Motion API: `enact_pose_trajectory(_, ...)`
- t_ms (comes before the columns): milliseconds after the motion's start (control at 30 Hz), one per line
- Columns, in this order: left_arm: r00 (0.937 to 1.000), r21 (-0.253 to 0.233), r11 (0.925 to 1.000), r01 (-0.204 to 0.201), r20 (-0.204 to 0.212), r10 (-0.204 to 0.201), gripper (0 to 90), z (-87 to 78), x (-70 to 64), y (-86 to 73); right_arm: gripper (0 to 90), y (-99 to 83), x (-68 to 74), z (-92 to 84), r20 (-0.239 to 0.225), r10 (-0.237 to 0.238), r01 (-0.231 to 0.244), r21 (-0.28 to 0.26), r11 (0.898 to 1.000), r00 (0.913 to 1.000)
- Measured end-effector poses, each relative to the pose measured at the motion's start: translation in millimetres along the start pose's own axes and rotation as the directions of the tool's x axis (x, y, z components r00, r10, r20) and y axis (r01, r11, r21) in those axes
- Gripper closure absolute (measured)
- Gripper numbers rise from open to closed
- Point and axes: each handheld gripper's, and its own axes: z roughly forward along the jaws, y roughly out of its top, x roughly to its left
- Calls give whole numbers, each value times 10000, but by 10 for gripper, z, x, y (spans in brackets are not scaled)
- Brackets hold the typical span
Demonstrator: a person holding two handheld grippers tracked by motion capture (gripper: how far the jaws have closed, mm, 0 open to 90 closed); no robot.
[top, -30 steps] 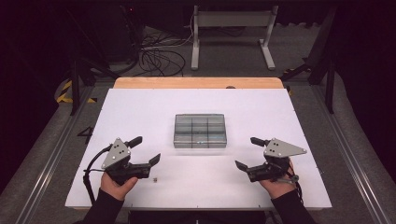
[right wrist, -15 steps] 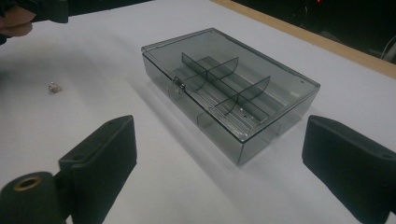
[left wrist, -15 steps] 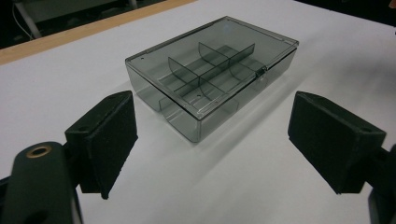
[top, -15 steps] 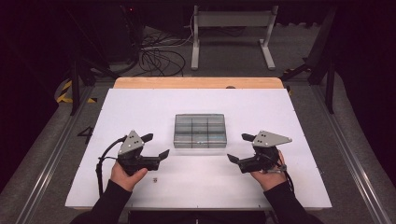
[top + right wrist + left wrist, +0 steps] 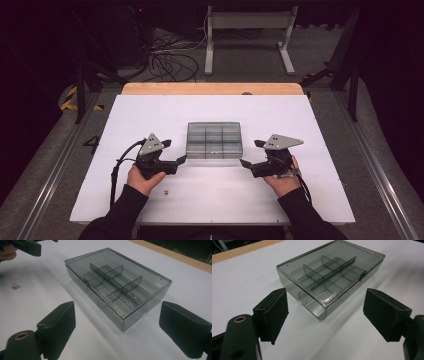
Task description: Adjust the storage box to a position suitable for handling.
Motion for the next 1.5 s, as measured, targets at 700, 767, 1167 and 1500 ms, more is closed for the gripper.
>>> enact_pose_trajectory(700,9984,180,9993,337,452,-345,240,246,75,-66,191,-18,-60,159,-68,137,-134,360,9993,9999)
enact_pose_trajectory(767,9969,292,9986,445,630,-463,255,283,91,-101,222,-22,-66,158,-51,237,-235,410,9989,9997)
enact_pose_trajectory(1167,9975,620,9975,-351,635,311,365,401,54,-190,401,-65,-83,247,120,295,-305,1009,9944,9995)
enact_pose_trajectory(1500,9982,825,9964,-191,588,143,418,454,45,-201,502,-88,-96,315,227,303,-332,1390,9897,9993)
